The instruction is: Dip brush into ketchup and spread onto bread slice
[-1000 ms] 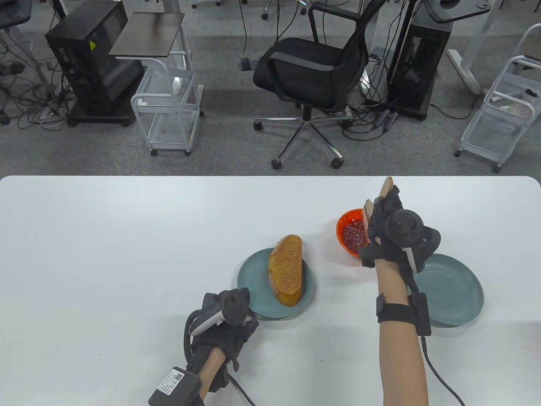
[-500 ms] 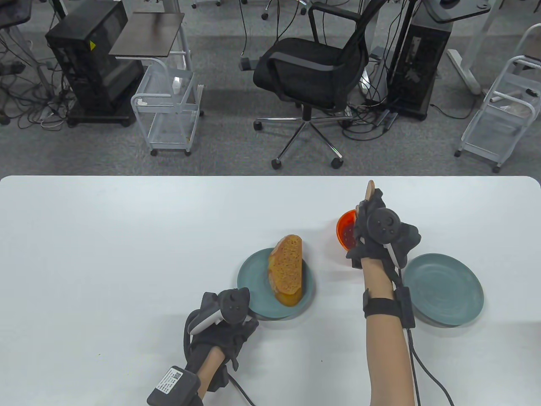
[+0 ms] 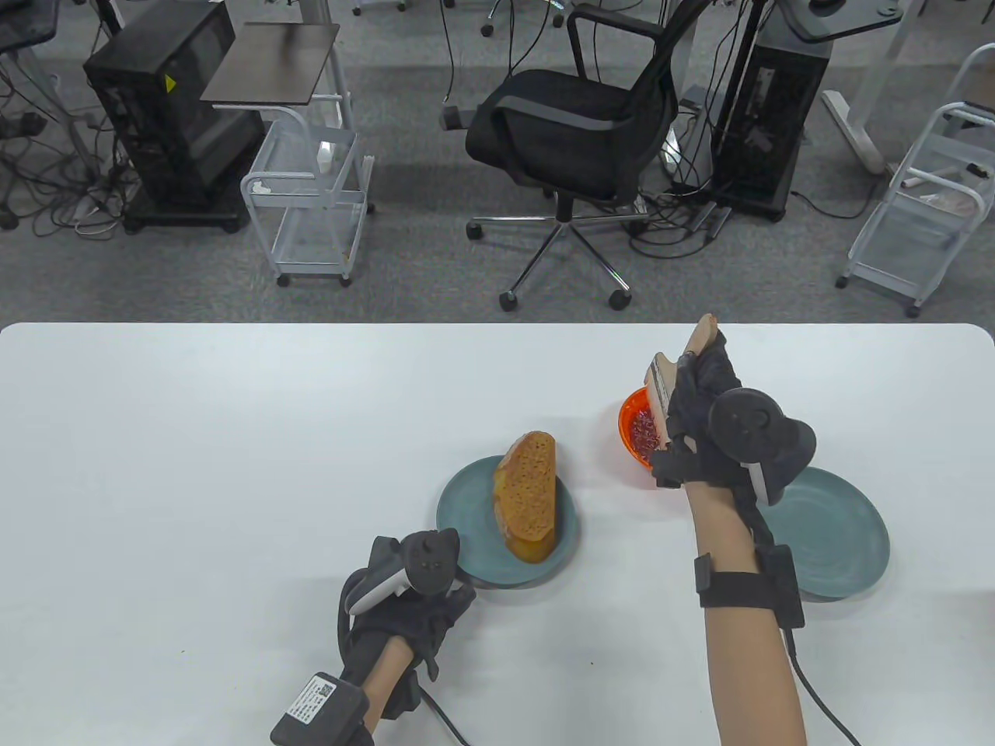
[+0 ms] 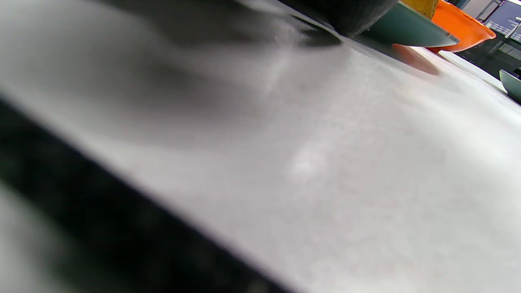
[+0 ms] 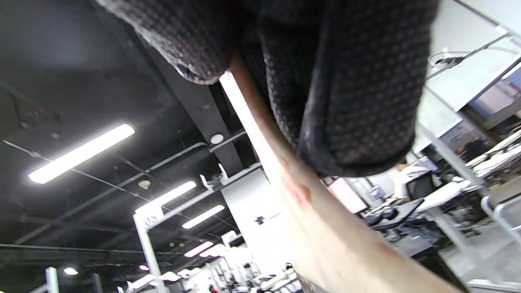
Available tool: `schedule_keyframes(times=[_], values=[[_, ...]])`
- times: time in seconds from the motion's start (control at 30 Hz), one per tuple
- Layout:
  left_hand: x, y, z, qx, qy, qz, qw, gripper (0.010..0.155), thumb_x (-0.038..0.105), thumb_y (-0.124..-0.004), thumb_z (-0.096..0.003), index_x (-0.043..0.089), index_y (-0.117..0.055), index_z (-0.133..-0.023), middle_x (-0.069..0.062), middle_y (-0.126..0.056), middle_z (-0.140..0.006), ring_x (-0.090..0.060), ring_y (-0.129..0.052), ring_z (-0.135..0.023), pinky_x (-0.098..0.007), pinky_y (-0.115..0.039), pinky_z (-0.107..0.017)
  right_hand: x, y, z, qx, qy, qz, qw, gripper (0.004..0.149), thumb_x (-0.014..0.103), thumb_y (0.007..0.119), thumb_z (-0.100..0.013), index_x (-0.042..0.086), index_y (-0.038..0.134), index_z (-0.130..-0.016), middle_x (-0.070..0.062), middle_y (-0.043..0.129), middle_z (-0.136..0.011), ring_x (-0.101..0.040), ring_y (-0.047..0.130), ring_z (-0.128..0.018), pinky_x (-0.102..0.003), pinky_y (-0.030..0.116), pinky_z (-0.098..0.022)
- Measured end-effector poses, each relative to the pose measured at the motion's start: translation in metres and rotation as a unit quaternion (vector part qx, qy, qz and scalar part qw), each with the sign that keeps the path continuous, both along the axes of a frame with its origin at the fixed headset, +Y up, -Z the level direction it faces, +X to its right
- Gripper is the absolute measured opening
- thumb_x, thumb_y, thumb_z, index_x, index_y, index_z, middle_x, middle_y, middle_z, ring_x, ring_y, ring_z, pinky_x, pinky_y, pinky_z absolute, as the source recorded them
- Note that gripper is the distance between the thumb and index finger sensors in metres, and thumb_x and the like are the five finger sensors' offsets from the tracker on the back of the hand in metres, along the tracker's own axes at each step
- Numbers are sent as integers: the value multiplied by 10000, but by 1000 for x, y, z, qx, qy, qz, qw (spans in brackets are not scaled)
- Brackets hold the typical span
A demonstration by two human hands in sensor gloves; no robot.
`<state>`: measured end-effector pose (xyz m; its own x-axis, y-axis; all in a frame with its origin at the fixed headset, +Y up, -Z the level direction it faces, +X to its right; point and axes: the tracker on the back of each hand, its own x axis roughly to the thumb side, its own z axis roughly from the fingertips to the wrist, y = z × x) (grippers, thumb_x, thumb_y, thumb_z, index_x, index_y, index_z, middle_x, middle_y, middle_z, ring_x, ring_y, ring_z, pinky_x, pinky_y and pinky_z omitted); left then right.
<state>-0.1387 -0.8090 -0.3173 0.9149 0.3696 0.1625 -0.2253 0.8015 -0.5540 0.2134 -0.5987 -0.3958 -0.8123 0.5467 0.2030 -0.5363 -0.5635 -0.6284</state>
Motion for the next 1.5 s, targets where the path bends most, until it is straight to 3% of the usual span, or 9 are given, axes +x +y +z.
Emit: schedule_keyframes(times=[0.17,0.37,0.6,0.8,1.03,1.13,1.23,1.37,1.5], values=[[0,0,0,-1,1,2,1000,732,426,-564,-681,169,-16,-1092,-168,-102,-1149,-435,-62,-1027,-594,-177,-678,-25,-1,21,-9,64,-74,995,504,231,790,-534,-89,717,-917,-337,896,-692,-415,1098,-449,-367,999,-243],[-1,0,-1,-2,-1,0,1000,734,427,-564,-680,168,-14,-1091,-170,-100,-1148,-437,-63,-1027,-597,-177,-678,-75,-51,29,-64,122,-118,983,505,219,792,-532,-102,712,-913,-350,891,-687,-427,1096,-445,-371,1004,-239],[-1,0,-1,-1,-3,-2,1000,733,427,-563,-681,167,-14,-1092,-170,-103,-1150,-437,-66,-1029,-596,-181,-680,-95,-97,29,-83,97,-153,980,505,208,796,-527,-119,713,-903,-363,892,-672,-430,1102,-426,-357,1015,-212],[-1,1,-1,-5,-4,0,1000,733,427,-564,-681,165,-18,-1094,-171,-104,-1150,-437,-66,-1029,-598,-184,-680,-89,-101,34,-61,83,-126,987,506,212,797,-524,-115,719,-902,-355,899,-669,-423,1106,-421,-360,1009,-210],[1,1,-1,-5,-4,-1,1000,737,426,-565,-682,154,-16,-1092,-179,-101,-1148,-446,-66,-1025,-605,-183,-677,-86,-80,42,0,65,-12,998,504,232,795,-528,-84,724,-913,-332,902,-687,-407,1109,-428,-345,1012,-213],[0,1,-1,-6,-4,0,1000,738,426,-564,-682,156,-13,-1092,-178,-99,-1147,-445,-63,-1025,-604,-180,-677,-83,-84,42,-10,76,-87,993,504,232,790,-529,-83,717,-915,-334,897,-690,-408,1106,-435,-344,1014,-214],[0,1,-1,-6,-3,1,1000,737,425,-565,-681,155,-15,-1092,-178,-100,-1147,-445,-62,-1024,-604,-179,-675,-83,-100,37,-60,98,-203,972,504,217,793,-530,-99,712,-914,-351,888,-688,-425,1099,-432,-357,1009,-212],[0,1,-1,-3,-3,-2,1000,739,424,-565,-681,155,-12,-1090,-179,-99,-1147,-446,-63,-1025,-604,-180,-676,-77,-117,29,-94,102,-196,971,502,218,794,-528,-89,715,-917,-346,887,-699,-432,1096,-443,-370,1005,-226],[-1,1,-1,-4,-3,2,1000,737,424,-565,-682,156,-14,-1092,-177,-99,-1147,-443,-62,-1024,-602,-178,-676,-64,-107,31,-70,76,-176,979,501,215,800,-524,-93,723,-912,-350,891,-692,-436,1094,-439,-381,996,-227]])
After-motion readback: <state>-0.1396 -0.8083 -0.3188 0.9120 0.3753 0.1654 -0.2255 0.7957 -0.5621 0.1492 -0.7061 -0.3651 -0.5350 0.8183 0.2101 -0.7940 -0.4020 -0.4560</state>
